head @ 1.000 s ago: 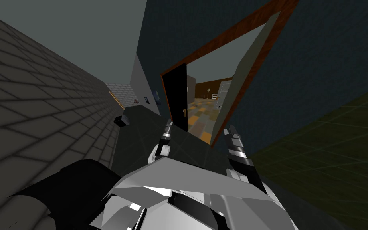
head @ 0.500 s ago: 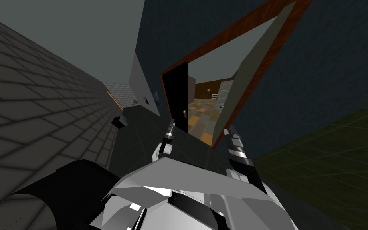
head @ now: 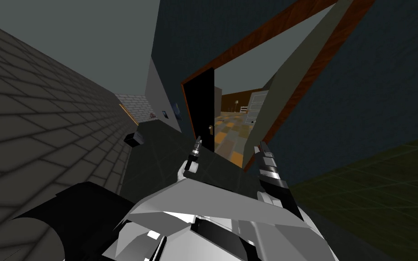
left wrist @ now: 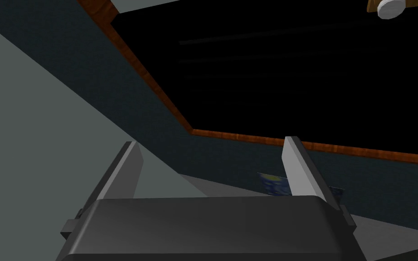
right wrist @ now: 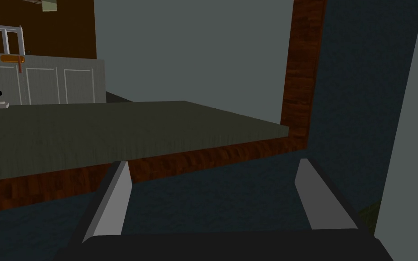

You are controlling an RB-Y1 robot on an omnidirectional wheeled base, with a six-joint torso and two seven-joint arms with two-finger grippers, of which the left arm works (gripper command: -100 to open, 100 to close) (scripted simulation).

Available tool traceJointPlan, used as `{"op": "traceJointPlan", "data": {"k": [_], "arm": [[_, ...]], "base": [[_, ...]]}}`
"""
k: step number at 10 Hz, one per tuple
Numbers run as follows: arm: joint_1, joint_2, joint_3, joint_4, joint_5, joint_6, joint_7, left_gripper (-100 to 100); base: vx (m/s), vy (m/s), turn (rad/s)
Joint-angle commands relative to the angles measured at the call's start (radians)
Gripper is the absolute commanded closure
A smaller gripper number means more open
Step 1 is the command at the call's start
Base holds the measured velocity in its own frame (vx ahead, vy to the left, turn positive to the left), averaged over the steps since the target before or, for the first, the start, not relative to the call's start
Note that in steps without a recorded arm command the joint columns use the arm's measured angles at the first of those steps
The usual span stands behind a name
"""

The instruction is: Push the door open

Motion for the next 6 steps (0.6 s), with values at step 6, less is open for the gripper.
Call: {"op": "traceJointPlan", "data": {"k": [6], "arm": [[-0.117,0.004,-0.042,0.182,0.0,0.005,0.048,-100]], "base": [[0.1,0.084,-0.018]]}}
